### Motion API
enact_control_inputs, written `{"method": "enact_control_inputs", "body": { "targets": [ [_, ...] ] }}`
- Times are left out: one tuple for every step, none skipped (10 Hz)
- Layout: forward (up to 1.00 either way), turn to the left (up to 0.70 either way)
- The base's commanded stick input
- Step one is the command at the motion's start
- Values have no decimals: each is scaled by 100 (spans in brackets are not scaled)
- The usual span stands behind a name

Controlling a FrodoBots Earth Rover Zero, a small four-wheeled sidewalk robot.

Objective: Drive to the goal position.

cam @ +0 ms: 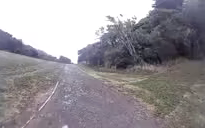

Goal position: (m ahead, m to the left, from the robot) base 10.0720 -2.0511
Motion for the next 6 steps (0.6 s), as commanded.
{"method": "enact_control_inputs", "body": {
  "targets": [
    [45,27],
    [45,27],
    [45,27],
    [45,27],
    [45,27],
    [45,27]
  ]
}}
